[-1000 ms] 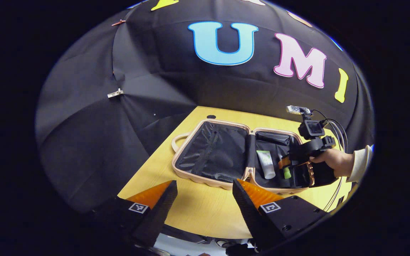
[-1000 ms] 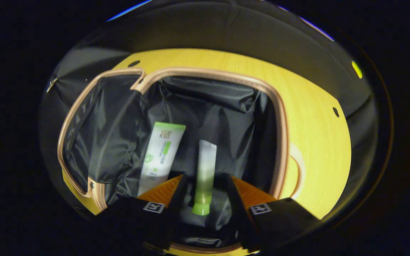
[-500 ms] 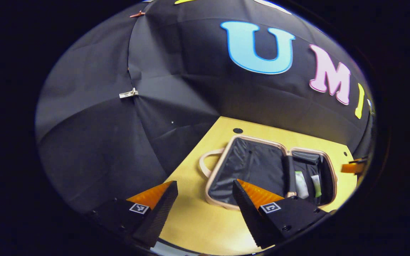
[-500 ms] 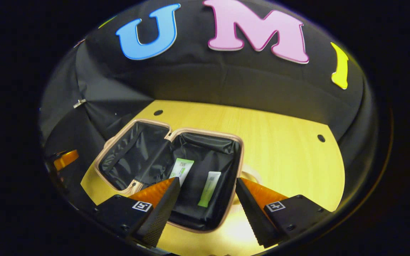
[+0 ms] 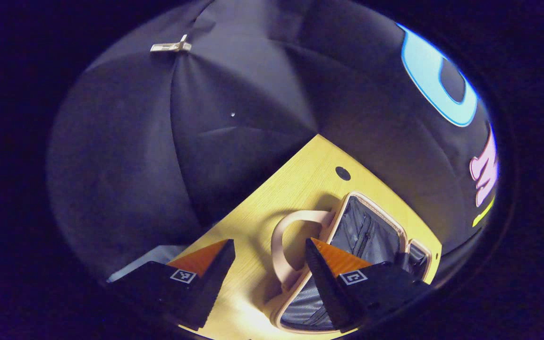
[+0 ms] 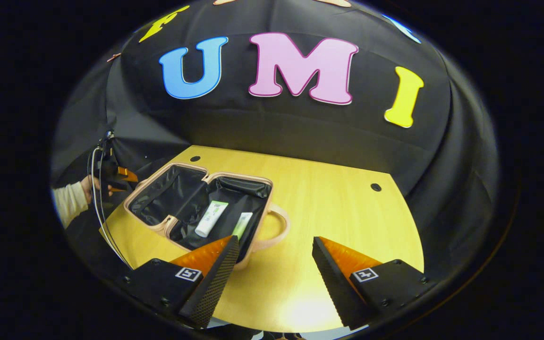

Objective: First open the suitcase, pack the skin care products into it, and then close the suitcase.

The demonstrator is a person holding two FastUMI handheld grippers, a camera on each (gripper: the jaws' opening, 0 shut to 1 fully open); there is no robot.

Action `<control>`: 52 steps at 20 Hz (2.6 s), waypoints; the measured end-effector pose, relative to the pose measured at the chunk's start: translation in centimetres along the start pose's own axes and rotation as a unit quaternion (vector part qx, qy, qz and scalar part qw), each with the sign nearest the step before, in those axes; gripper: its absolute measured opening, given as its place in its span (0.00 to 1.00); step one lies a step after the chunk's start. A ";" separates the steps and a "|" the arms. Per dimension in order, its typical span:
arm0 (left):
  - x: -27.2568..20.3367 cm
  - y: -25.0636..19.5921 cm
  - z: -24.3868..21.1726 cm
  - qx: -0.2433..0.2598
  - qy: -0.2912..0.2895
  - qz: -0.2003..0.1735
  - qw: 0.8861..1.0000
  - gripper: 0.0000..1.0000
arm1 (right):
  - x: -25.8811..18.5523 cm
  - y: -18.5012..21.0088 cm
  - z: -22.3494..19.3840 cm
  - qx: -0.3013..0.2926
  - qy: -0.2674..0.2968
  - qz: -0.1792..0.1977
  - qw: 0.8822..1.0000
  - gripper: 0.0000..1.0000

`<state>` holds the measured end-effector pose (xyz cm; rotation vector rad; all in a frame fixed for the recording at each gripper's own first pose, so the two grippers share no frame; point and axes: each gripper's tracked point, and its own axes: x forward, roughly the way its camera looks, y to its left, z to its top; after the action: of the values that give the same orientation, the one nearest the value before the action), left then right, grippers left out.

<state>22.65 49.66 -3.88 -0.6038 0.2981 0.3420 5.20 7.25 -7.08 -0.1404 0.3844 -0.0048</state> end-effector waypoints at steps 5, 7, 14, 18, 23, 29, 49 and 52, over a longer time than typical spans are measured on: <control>3.7 0.7 -1.0 -0.059 0.058 0.002 0.997 0.79 | -4.1 -4.3 -3.7 0.044 0.017 -0.062 0.997 0.97; 4.7 0.1 -1.8 -0.068 0.068 -0.003 0.995 0.63 | -4.3 -5.5 -4.7 0.063 0.034 -0.073 0.995 0.97; 1.9 -1.9 0.3 -0.038 0.020 -0.018 0.999 0.11 | -3.4 -7.5 -3.1 0.065 0.017 -0.074 0.995 0.97; -5.7 -7.5 4.4 0.033 -0.067 -0.050 0.996 0.08 | -3.1 -8.4 -2.9 0.071 0.010 -0.060 0.996 0.97; -16.9 -22.4 4.3 0.157 -0.140 -0.146 0.967 0.07 | -2.0 -12.0 -0.8 0.066 -0.033 -0.051 0.996 0.98; -23.2 -37.5 -8.9 0.106 -0.128 -0.253 0.953 0.07 | 0.6 -16.1 1.2 0.047 -0.069 0.008 0.996 0.97; -17.5 -46.4 -29.7 0.154 -0.120 -0.209 0.958 0.95 | 1.0 -18.6 4.0 0.086 -0.116 0.048 0.988 0.97; -24.7 -45.5 -24.6 0.218 -0.219 -0.202 0.929 0.96 | 0.2 -16.9 5.2 0.098 -0.123 0.034 0.987 0.98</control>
<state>14.12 -5.60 8.71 -0.1287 -0.1832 -0.0002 7.71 -8.75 -0.05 0.0665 0.1403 0.0417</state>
